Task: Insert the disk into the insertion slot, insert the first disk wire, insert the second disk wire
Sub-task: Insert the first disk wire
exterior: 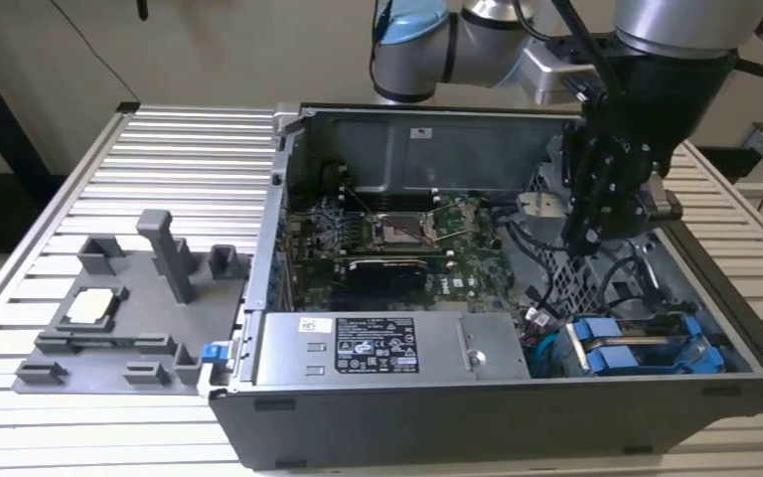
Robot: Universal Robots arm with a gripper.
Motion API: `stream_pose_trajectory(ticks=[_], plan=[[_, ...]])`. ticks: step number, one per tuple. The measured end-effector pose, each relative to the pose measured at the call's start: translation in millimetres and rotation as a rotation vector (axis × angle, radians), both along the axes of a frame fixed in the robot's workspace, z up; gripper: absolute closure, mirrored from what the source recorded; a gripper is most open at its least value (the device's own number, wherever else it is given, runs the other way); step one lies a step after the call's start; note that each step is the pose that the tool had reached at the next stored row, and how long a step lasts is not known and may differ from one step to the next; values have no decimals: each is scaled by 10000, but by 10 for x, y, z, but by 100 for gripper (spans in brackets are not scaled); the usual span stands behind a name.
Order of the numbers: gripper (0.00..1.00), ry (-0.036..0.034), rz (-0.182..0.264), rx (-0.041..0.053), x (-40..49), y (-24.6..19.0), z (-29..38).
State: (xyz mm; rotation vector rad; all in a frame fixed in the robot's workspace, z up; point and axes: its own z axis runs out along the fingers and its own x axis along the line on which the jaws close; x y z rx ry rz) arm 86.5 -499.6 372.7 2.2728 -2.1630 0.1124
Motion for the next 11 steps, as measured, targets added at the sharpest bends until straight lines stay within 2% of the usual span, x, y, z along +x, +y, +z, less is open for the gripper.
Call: stream_pose_trajectory(ticks=[2,8,11], plan=[[74,-112,17,-82,-24,9,-12],[74,-625,73,-158,-79,72,-57],[74,-849,102,-211,-112,88,-78]])
